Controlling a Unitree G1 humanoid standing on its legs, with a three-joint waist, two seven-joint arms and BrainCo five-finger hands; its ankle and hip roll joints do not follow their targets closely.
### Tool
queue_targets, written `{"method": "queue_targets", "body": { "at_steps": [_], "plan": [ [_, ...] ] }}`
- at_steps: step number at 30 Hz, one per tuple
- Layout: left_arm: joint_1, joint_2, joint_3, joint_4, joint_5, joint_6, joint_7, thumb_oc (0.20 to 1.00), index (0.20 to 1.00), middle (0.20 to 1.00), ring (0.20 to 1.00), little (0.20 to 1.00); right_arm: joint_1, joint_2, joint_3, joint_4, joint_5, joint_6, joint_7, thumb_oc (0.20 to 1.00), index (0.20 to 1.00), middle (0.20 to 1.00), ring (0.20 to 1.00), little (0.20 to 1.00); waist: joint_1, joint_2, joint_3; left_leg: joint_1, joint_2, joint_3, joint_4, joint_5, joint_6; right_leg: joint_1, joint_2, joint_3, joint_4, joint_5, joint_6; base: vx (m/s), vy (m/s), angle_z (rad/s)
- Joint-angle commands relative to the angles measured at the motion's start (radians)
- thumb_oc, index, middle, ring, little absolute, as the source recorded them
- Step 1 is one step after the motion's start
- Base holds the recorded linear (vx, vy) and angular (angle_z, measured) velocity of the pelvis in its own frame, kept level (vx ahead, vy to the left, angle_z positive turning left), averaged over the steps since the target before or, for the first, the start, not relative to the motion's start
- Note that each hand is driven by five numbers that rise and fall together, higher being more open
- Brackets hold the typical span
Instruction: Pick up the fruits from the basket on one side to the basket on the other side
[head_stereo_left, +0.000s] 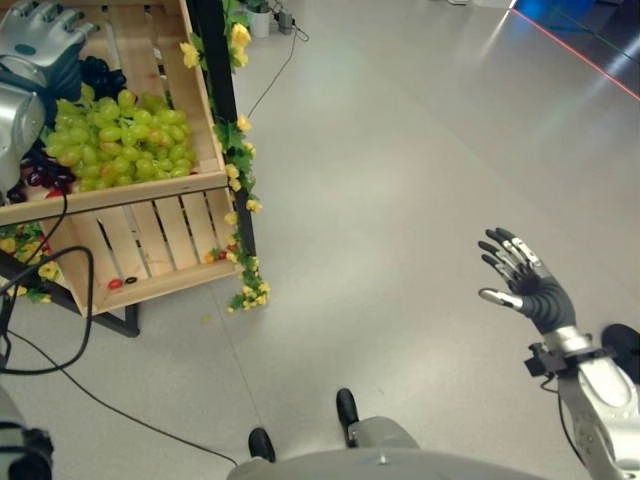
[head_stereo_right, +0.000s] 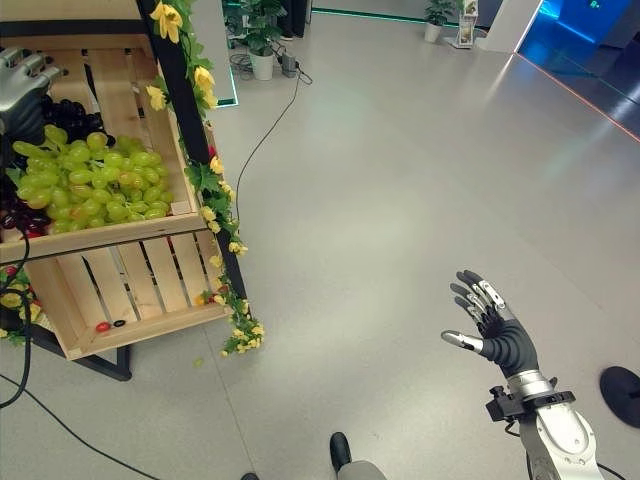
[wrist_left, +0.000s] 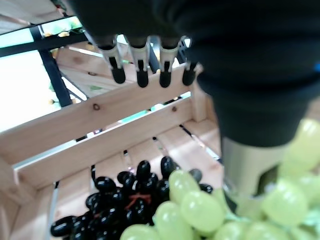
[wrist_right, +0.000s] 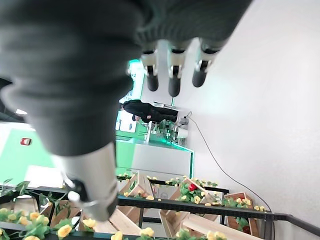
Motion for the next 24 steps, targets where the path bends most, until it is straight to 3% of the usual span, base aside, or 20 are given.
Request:
{"method": "queue_targets", "body": {
  "at_steps": [1,10,14,17,19,21,24],
  "plan": [
    [-0.091,0.011,0.041,-0.014,0.004,0.016,0.002,1.000,1.000,1.000,1.000,1.000,-0.050,0.004,-0.083,-0.009,0.025,-0.052,0.003,1.000,1.000,1.000,1.000,1.000,0.011,0.032,-0.032,-0.022,-0.041,-0.082,0.130,-0.159,0.037,0.110,-0.073,-0.021,0.013,-0.025,0.129,0.00,0.000,0.00],
    [-0.010,0.016,0.158,-0.127,-0.014,0.036,0.005,1.000,1.000,1.000,1.000,1.000,-0.049,0.021,-0.092,-0.004,0.013,-0.043,0.004,1.000,1.000,1.000,1.000,1.000,0.024,0.029,-0.025,-0.029,-0.041,-0.089,0.142,-0.160,0.039,0.109,-0.076,-0.037,0.018,-0.037,0.129,-0.01,-0.005,0.00],
    [0.165,-0.046,0.401,-0.186,-0.122,0.066,0.053,1.000,1.000,1.000,1.000,1.000,-0.074,0.035,-0.081,0.003,-0.004,-0.045,-0.020,1.000,1.000,1.000,1.000,1.000,0.038,0.023,-0.014,-0.038,-0.038,-0.093,0.161,-0.160,0.040,0.106,-0.080,-0.045,0.036,-0.060,0.126,-0.06,-0.025,0.02],
    [0.220,-0.043,0.424,-0.119,-0.117,0.041,0.094,1.000,1.000,1.000,1.000,1.000,-0.086,0.029,-0.059,0.003,-0.007,-0.043,-0.025,1.000,1.000,1.000,1.000,1.000,0.031,0.028,-0.016,-0.033,-0.036,-0.088,0.160,-0.157,0.037,0.105,-0.079,-0.039,0.045,-0.063,0.124,-0.02,-0.023,0.00],
    [0.328,-0.042,0.505,-0.159,-0.143,0.017,0.130,1.000,1.000,1.000,1.000,1.000,-0.101,0.038,-0.040,0.004,0.012,-0.050,-0.031,1.000,1.000,1.000,1.000,1.000,0.038,0.024,-0.016,-0.025,-0.034,-0.082,0.151,-0.151,0.036,0.105,-0.082,-0.043,0.049,-0.077,0.116,-0.04,-0.043,-0.02],
    [0.480,-0.057,0.639,-0.255,-0.157,0.003,0.153,1.000,1.000,1.000,1.000,1.000,-0.102,0.055,-0.037,0.014,0.009,-0.054,-0.037,1.000,1.000,1.000,1.000,1.000,0.054,0.019,-0.016,-0.014,-0.037,-0.085,0.131,-0.141,0.033,0.103,-0.076,-0.046,0.060,-0.097,0.109,-0.03,-0.036,-0.02],
    [0.785,-0.148,0.905,-0.455,-0.145,-0.016,0.172,1.000,1.000,1.000,1.000,1.000,-0.090,0.069,-0.043,0.017,-0.011,-0.056,-0.043,1.000,1.000,1.000,1.000,1.000,0.054,0.029,-0.018,0.002,-0.043,-0.096,0.105,-0.124,0.027,0.099,-0.069,-0.037,0.073,-0.111,0.096,-0.02,-0.051,0.02]
  ]
}}
